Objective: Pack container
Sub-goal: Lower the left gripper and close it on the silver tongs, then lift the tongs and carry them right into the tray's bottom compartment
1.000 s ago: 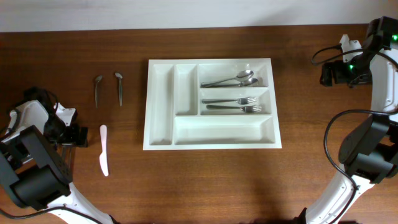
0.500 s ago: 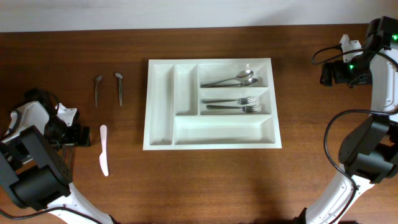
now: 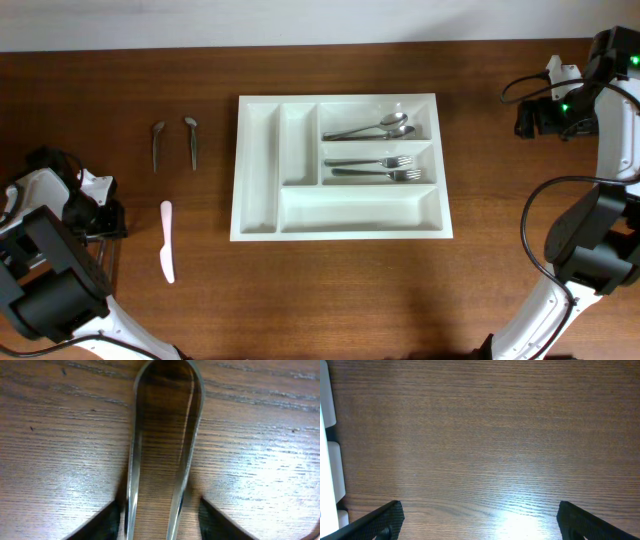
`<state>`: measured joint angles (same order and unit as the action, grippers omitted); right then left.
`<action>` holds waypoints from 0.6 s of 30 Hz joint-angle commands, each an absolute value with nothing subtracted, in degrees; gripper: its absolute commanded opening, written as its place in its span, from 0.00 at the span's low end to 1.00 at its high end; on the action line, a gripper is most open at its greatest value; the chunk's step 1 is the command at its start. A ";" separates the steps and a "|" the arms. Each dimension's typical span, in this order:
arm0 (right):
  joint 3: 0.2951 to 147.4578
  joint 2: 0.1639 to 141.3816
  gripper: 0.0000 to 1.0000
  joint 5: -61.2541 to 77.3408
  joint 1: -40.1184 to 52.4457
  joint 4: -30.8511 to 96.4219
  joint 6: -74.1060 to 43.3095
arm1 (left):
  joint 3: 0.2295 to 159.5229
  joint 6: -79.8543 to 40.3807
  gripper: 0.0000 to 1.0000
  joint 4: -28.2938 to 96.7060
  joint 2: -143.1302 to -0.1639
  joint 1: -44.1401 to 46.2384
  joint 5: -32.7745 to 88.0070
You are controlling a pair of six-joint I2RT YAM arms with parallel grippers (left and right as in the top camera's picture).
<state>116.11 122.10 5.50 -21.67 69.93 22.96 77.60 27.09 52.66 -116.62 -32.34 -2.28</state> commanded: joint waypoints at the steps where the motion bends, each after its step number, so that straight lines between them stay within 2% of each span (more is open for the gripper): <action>1: 115.92 122.52 0.99 6.00 -21.74 69.80 23.55 | 75.88 27.31 0.40 52.45 -117.32 -32.64 -1.26; 4: 115.92 122.52 0.99 6.00 -21.74 69.80 23.55 | 75.90 27.29 0.20 52.45 -117.32 -32.64 -1.26; 9: 115.92 122.52 0.99 6.00 -21.74 69.80 23.55 | 75.90 25.98 0.02 52.56 -117.32 -32.64 -1.21; 15: 115.92 122.52 0.99 6.00 -21.74 69.80 23.55 | 78.37 18.83 0.02 54.06 -117.30 -32.62 -0.89; 18: 115.92 122.52 0.99 6.00 -21.74 69.80 23.55 | 82.43 18.24 0.02 57.36 -117.30 -32.32 2.92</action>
<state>116.11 122.10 5.50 -21.67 69.95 22.98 79.20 21.34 56.42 -116.77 -32.32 -0.71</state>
